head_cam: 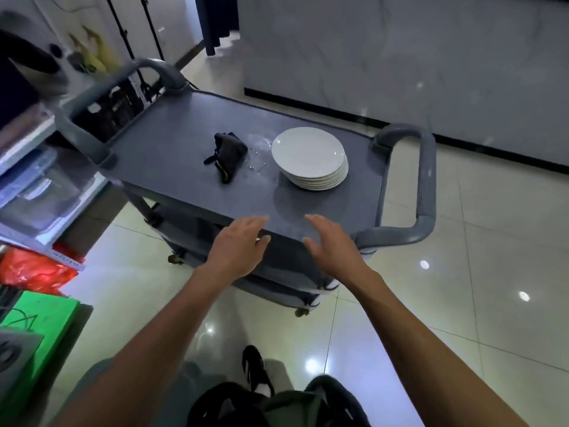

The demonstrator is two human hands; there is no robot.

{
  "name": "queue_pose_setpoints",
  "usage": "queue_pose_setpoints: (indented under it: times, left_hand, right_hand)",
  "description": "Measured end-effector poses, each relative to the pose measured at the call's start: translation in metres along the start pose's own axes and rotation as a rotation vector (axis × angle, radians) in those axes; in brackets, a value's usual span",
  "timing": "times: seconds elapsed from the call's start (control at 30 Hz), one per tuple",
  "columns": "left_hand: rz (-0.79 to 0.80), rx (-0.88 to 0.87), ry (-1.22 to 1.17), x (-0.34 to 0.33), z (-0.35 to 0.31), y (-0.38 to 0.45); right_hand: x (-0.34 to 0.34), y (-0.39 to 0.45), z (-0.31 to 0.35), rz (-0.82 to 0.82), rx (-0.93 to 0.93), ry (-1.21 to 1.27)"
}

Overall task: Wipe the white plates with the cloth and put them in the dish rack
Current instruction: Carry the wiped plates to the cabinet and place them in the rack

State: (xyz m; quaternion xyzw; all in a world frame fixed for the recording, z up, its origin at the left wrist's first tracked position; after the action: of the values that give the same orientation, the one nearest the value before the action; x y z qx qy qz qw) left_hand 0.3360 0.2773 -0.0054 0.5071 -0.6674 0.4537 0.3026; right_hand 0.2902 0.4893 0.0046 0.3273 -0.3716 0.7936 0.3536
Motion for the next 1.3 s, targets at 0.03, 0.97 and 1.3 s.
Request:
queue_pose_setpoints:
  times: [0.03, 0.97, 1.3]
  left_hand:
    - [0.009, -0.002, -0.009, 0.006, 0.004, 0.012]
    - [0.134, 0.037, -0.39, 0.067, 0.011, 0.278]
    - [0.166, -0.027, -0.561, 0.055, 0.018, 0.312]
  right_hand:
    - [0.005, 0.009, -0.001, -0.013, -0.024, 0.03]
    - [0.089, 0.204, -0.073, -0.213, -0.346, 0.505]
    - [0.086, 0.224, -0.056, -0.361, -0.497, 0.53]
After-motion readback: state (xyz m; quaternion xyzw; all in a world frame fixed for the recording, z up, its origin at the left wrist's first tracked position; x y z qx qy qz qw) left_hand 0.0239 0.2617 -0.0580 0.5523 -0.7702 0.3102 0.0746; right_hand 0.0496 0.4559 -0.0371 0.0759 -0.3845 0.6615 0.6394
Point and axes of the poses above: each hand's wrist, its own y-axis towards the middle knuckle, its own x-axis out of the back of the hand, z = x × y, the point moved 1 cm from there along y, towards the middle knuckle, and after that the axes turned 15 degrees about z, right-handed, at the moved point
